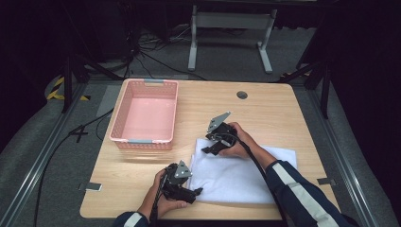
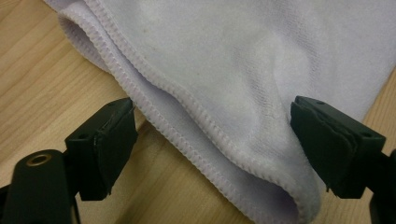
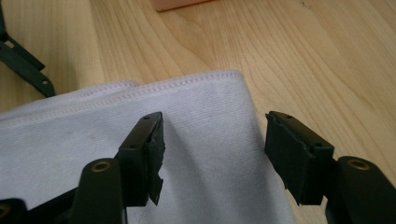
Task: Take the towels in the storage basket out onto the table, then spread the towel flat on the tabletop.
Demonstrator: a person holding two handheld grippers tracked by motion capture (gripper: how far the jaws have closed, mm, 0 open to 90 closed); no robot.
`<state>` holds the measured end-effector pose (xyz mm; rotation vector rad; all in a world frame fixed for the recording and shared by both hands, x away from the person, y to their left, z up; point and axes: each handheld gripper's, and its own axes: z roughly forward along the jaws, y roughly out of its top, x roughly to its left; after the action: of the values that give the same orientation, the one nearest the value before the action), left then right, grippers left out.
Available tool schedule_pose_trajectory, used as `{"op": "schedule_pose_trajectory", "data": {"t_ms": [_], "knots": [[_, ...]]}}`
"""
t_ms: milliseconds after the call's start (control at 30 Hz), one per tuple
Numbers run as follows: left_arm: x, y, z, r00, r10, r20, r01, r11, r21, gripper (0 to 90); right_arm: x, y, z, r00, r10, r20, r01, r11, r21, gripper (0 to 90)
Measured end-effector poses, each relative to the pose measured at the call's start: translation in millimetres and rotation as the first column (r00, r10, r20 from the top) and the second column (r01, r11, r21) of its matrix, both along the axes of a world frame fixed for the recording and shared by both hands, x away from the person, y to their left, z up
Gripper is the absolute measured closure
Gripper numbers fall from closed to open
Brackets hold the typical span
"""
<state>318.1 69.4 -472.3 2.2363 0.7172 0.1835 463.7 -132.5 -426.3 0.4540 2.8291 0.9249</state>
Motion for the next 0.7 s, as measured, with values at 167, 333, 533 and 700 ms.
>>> {"op": "schedule_pose_trajectory", "data": {"t_ms": [167, 333, 533, 700], "knots": [[-6.5, 1.2, 3.1, 0.9995, -0.032, 0.004, 0.032, 0.9995, 0.004, 16.1, 5.2, 6.2, -0.1, 0.9999, -0.002, -0.012, 0.002, 1.000, 0.012, 36.0], [-12.3, -2.3, 1.6, 0.9990, -0.045, 0.004, 0.045, 0.9981, 0.043, 15.8, 8.8, 16.2, -10.1, 0.9970, 0.018, -0.075, -0.019, 1.000, -0.017, 30.2], [-8.8, -1.0, -0.1, 0.9999, -0.011, 0.000, 0.011, 0.9988, 0.048, 14.4, 12.1, 14.8, -19.0, 0.9908, 0.028, -0.132, -0.030, 0.999, -0.018, 24.9], [-6.7, -3.5, -3.9, 0.9998, 0.016, 0.011, -0.017, 0.9978, 0.064, 3.5, 3.9, 16.3, -21.1, 0.9854, 0.081, -0.150, -0.085, 0.996, -0.020, 16.7]]}}
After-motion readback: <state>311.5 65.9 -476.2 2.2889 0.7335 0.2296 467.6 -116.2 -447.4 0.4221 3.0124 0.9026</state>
